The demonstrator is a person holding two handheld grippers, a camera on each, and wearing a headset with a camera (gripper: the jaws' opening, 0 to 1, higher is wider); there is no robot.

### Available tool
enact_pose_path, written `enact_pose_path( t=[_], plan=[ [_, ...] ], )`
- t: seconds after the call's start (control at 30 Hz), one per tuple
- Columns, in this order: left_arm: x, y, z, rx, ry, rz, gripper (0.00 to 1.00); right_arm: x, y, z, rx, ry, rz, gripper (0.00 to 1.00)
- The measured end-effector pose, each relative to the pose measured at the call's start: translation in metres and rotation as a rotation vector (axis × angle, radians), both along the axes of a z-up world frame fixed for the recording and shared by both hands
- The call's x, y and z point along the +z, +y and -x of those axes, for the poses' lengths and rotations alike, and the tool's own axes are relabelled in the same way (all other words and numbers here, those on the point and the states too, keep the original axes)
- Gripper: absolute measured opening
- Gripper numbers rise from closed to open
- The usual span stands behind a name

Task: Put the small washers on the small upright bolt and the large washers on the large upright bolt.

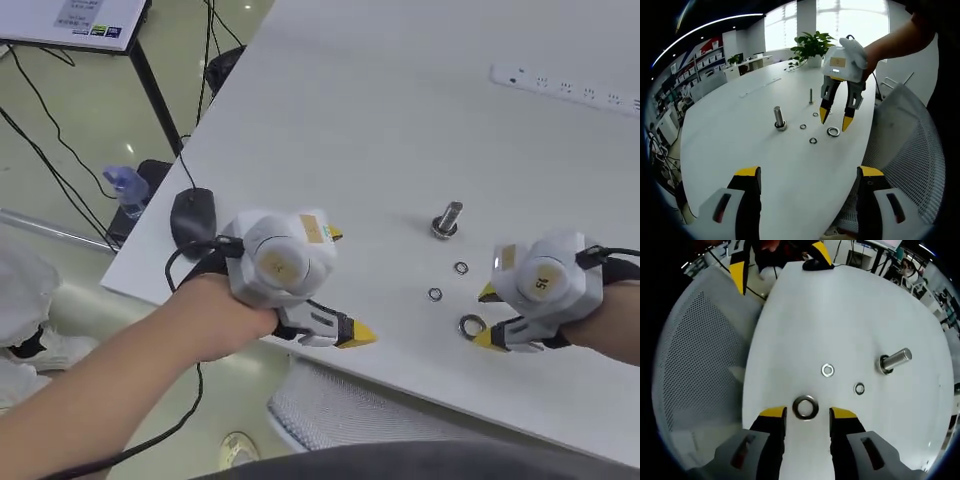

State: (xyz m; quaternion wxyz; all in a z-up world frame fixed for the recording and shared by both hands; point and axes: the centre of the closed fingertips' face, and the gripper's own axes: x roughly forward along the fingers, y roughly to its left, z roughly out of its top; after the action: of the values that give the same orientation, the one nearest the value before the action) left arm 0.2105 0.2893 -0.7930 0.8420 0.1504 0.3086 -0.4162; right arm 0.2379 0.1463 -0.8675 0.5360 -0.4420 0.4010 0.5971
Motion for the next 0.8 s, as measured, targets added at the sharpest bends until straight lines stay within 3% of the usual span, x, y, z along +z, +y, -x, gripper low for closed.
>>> enact_pose_path(
  t=[0.2, 0.8],
  plan=[
    [0.0, 0.0, 0.0, -0.011, 0.003, -0.002, 0.77, -0.009, -0.003, 0.002, -0.007, 0.001, 0.01, 0.35],
    [0.0, 0.004, 0.005, -0.022, 0.004, -0.009, 0.74, -0.014, -0.001, 0.004, -0.003, -0.011, 0.009, 0.33]
  ],
)
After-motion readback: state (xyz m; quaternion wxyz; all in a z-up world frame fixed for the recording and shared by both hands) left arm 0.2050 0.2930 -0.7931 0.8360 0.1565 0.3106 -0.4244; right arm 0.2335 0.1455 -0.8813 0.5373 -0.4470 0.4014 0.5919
